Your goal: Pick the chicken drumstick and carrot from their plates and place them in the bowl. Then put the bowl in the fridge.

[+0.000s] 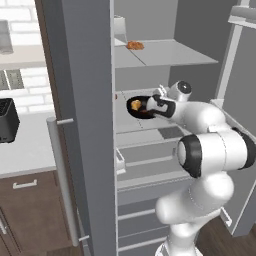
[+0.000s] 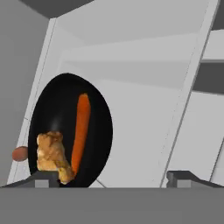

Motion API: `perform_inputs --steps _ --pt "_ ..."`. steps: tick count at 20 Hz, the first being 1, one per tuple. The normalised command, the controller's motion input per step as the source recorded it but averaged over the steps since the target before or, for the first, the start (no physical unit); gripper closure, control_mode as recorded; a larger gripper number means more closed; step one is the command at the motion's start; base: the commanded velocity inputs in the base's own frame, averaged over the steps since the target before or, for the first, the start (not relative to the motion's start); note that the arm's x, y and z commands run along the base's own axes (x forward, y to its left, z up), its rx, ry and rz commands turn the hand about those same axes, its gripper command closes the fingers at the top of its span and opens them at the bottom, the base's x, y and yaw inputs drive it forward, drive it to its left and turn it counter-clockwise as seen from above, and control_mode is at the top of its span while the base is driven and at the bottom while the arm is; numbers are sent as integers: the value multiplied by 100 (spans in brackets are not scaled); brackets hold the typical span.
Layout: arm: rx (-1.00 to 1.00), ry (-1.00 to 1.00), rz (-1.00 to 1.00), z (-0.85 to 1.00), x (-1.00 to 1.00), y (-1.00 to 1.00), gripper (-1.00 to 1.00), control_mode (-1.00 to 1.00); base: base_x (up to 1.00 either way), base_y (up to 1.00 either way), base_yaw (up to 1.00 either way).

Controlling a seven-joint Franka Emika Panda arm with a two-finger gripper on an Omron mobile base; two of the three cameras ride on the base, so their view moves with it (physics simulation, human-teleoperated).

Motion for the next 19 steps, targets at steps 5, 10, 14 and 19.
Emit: perform_inputs --steps 5,10,14,19 --pt "0 2 0 90 -99 0 -100 -100 0 0 0" --pt "-3 3 0 58 -100 3 -100 -100 0 0 0" --pt "-1 -1 0 29 -100 18 -100 -100 0 0 0" --pt "-1 0 0 41 -100 5 -100 -100 0 0 0"
